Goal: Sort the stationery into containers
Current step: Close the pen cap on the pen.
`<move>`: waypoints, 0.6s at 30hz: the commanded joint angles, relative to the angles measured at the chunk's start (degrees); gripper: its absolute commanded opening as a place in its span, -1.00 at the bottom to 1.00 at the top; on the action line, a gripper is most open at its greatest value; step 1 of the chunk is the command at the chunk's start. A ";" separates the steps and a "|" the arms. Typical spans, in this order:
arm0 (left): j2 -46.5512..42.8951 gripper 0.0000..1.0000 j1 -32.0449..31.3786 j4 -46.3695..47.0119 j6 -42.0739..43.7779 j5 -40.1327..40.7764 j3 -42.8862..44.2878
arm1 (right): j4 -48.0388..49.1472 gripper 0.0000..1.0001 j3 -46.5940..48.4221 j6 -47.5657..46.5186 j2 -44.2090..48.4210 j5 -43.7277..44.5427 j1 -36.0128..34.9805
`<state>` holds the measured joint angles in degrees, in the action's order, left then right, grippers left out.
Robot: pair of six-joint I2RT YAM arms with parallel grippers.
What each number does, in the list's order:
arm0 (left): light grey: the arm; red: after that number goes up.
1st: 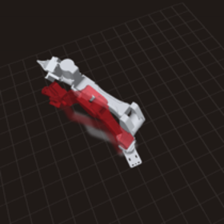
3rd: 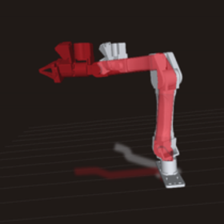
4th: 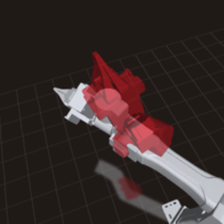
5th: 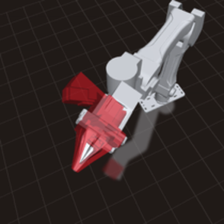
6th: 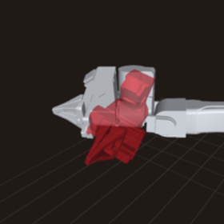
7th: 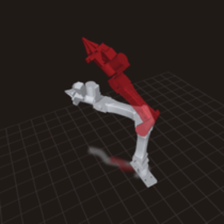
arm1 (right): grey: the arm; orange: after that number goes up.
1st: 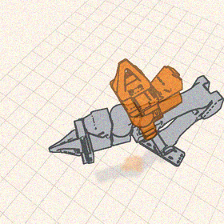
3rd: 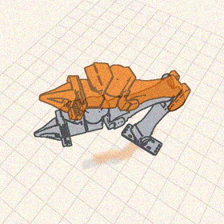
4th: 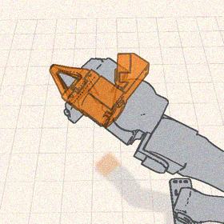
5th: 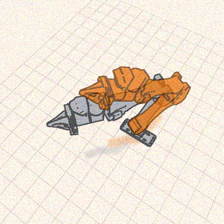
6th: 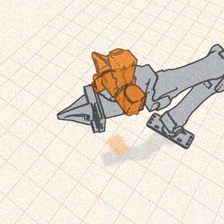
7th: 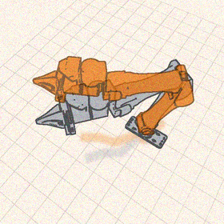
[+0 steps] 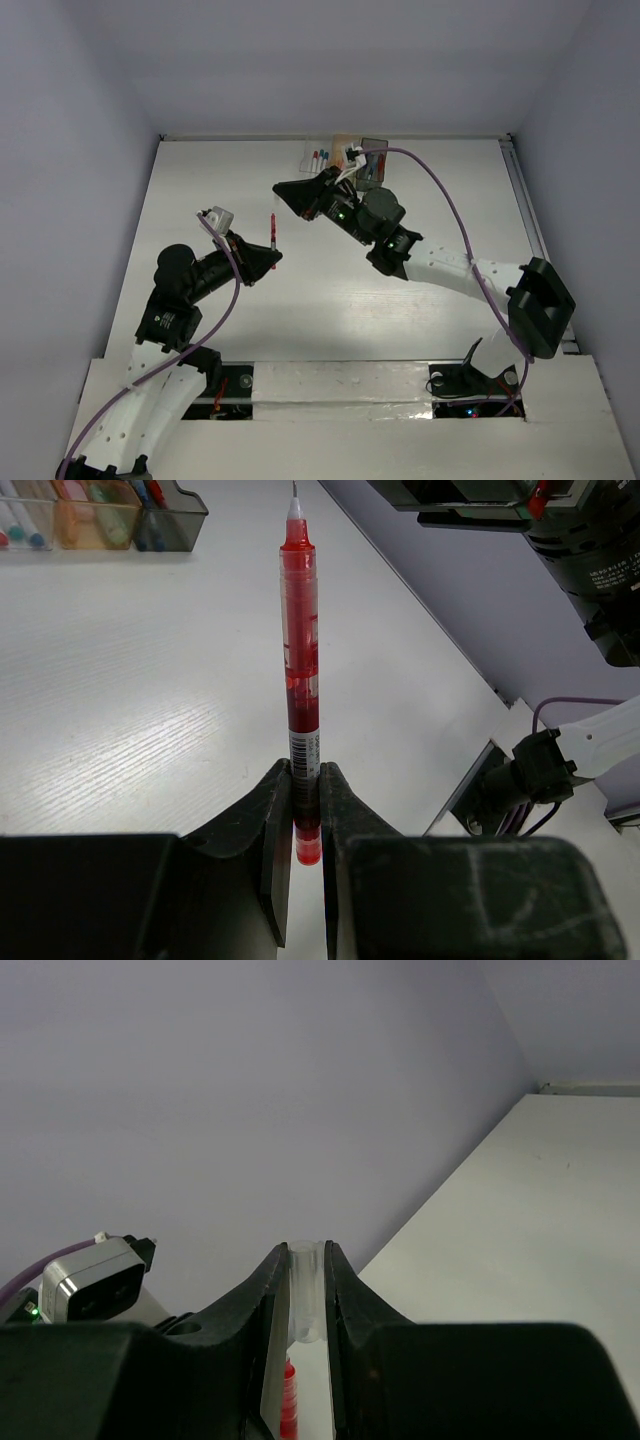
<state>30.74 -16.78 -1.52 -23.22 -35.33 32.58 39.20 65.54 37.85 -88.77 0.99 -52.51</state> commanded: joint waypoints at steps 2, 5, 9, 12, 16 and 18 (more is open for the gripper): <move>0.02 -1.00 0.25 3.36 0.02 -0.62 -0.23 | 4.13 -1.00 0.91 0.03 0.00 -0.64 -0.84; 0.11 -1.00 0.25 3.36 0.11 -0.70 -0.23 | 4.57 -1.00 0.29 0.04 0.35 -0.64 -1.37; 0.11 -1.00 0.25 3.45 0.11 -0.70 -0.23 | 4.83 -1.00 0.03 -0.32 0.70 -0.56 -1.37; 0.02 -1.00 0.25 3.37 0.11 -0.79 -0.15 | 4.92 -1.00 0.20 -0.49 0.62 -0.56 -1.89; -0.15 -1.00 0.25 3.36 0.11 -0.53 -0.15 | 4.48 -1.00 0.03 -0.67 0.62 -0.56 -1.89; -0.24 -1.00 0.25 3.36 0.11 -0.53 -0.23 | 4.39 -1.00 -0.15 -0.76 0.62 -0.56 -1.89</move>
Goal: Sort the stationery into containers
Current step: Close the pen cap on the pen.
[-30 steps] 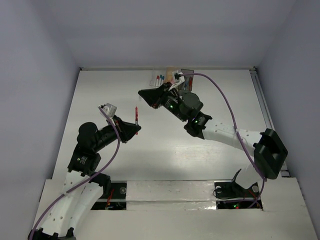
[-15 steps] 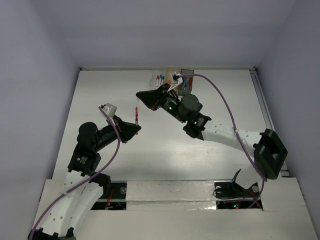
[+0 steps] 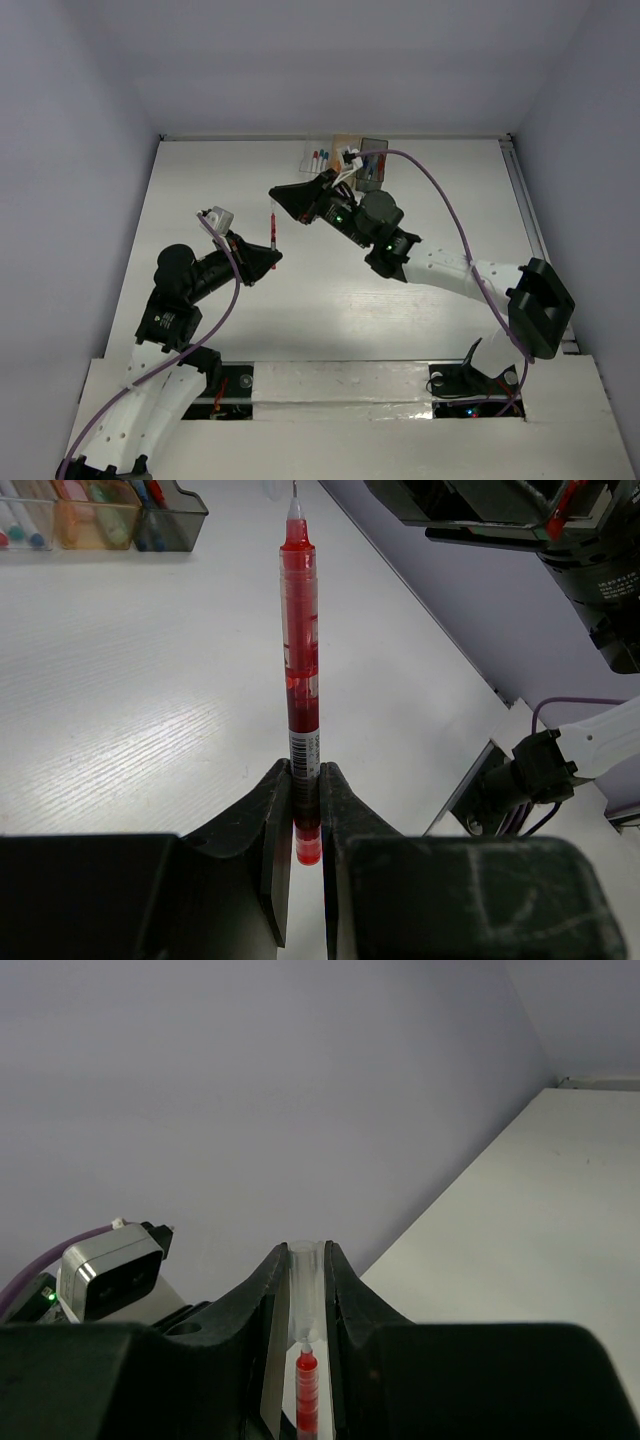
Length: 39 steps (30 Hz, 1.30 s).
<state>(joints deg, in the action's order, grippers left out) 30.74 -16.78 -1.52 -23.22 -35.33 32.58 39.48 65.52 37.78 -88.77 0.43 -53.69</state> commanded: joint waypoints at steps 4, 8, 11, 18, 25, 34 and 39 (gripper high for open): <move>-0.24 -1.00 0.25 3.28 0.11 -0.53 -0.15 | 4.11 -1.00 -0.56 -0.78 0.62 -1.74 -1.24; -0.42 -1.00 0.25 3.19 0.11 -0.35 -0.23 | 4.20 -1.00 -1.62 -0.69 0.97 -1.57 -1.76; -0.51 -1.00 0.25 3.19 0.11 -0.18 -0.15 | 4.64 -1.00 -2.58 -0.60 1.41 -1.31 -1.77; -0.68 -1.00 0.25 3.10 0.02 0.26 -0.15 | 5.78 -1.00 -4.26 -0.86 2.29 -0.95 -1.77; -0.95 -1.00 0.25 3.01 0.11 0.53 0.03 | 2.45 -1.00 -4.87 -1.04 2.20 -3.23 -2.91; -0.86 -1.00 0.25 3.01 0.02 0.61 -0.06 | -2.73 -1.00 -9.44 1.86 2.90 -7.45 -4.05; -0.77 -1.00 0.25 3.01 0.19 0.35 0.03 | -9.15 -1.00 -8.83 3.00 3.25 -11.58 -4.05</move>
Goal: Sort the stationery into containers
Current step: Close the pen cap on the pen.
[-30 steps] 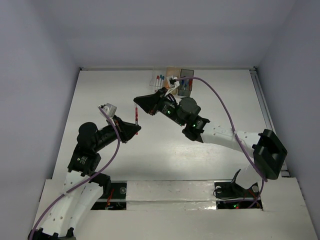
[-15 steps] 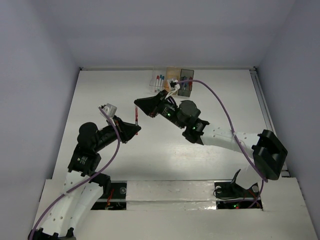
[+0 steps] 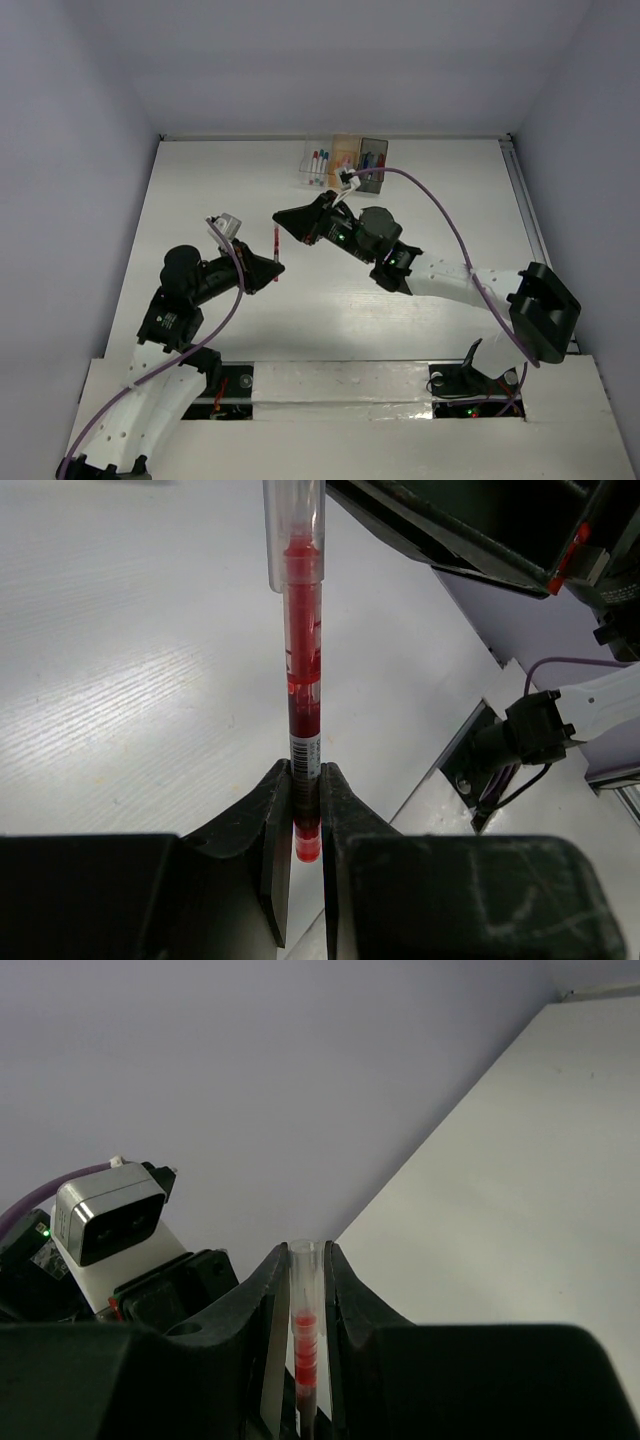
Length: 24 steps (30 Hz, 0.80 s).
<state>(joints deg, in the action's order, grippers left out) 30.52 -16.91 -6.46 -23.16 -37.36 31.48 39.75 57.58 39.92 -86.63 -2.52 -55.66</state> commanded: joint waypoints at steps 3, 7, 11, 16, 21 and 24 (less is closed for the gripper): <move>-0.90 -1.00 0.38 7.69 0.30 2.73 1.21 | -13.72 -1.00 -0.45 0.07 1.29 -10.30 -2.09; -1.69 -1.00 0.38 7.51 0.48 3.35 1.21 | -18.46 -1.00 -1.15 -1.16 1.20 -11.36 -2.61; -1.61 -1.00 0.38 7.34 0.66 3.35 1.39 | -21.02 -1.00 -2.91 -2.65 0.85 -11.98 -4.63; -1.61 -1.00 0.38 6.99 0.83 3.88 1.56 | -22.34 -1.00 -5.72 -2.83 -0.20 -13.99 -6.82; -1.26 -1.00 0.38 6.90 1.01 3.88 1.74 | -22.26 -1.00 -8.35 -1.26 -1.70 -16.54 -9.12; -1.34 -1.00 0.38 6.72 1.01 4.23 1.74 | -19.80 -1.00 -10.29 1.29 -1.09 -18.66 -9.12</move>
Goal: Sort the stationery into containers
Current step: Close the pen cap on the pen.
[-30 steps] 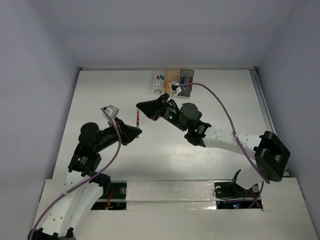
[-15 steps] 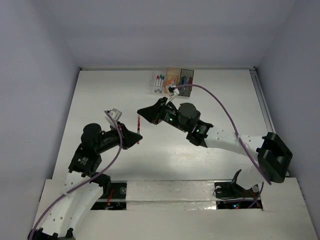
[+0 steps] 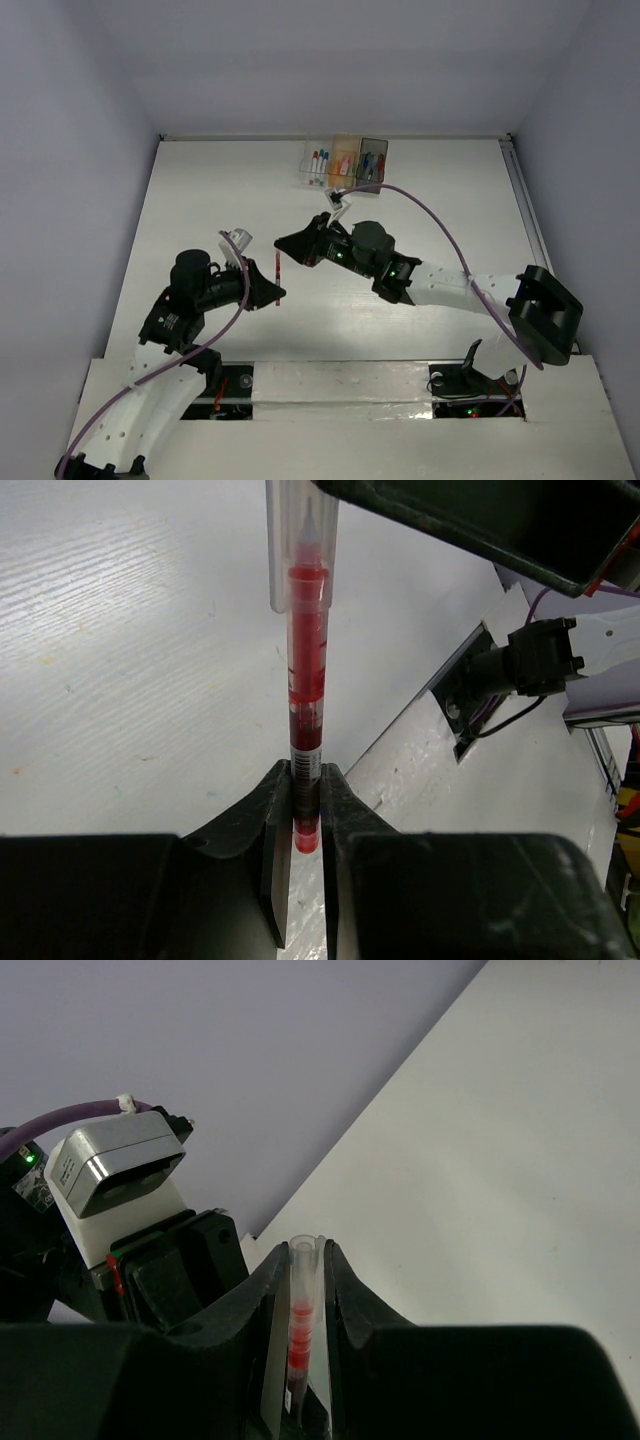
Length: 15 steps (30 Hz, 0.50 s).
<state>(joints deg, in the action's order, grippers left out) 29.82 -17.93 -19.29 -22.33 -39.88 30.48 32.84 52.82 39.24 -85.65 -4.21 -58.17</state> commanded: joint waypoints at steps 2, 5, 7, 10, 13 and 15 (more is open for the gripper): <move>-0.73 -1.00 1.41 19.64 0.27 6.92 2.83 | -10.71 -1.00 -7.55 3.11 -1.45 -18.37 -7.13; -0.73 -1.00 1.94 19.55 0.27 6.92 2.74 | -11.39 -1.00 -7.73 3.82 -2.50 -18.03 -8.70; -0.82 -1.00 1.94 19.55 0.35 6.92 2.83 | -12.01 -1.00 -7.99 3.74 -2.51 -17.77 -8.71; -1.08 -1.00 1.94 19.55 0.35 6.92 2.74 | -13.85 -1.00 -8.70 3.03 -0.49 -15.13 -8.71; -0.65 -1.00 1.94 19.90 0.27 6.39 2.66 | -13.50 -1.00 -8.44 3.21 0.83 -13.73 -8.71; 0.14 -1.00 1.94 20.25 0.00 5.34 2.39 | -14.12 -1.00 -6.86 2.33 2.40 -10.84 -8.71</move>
<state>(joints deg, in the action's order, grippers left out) 29.89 -18.04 -22.46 -21.47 -42.06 30.44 35.38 48.51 42.24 -83.79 -2.61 -59.88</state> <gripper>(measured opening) 0.080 0.220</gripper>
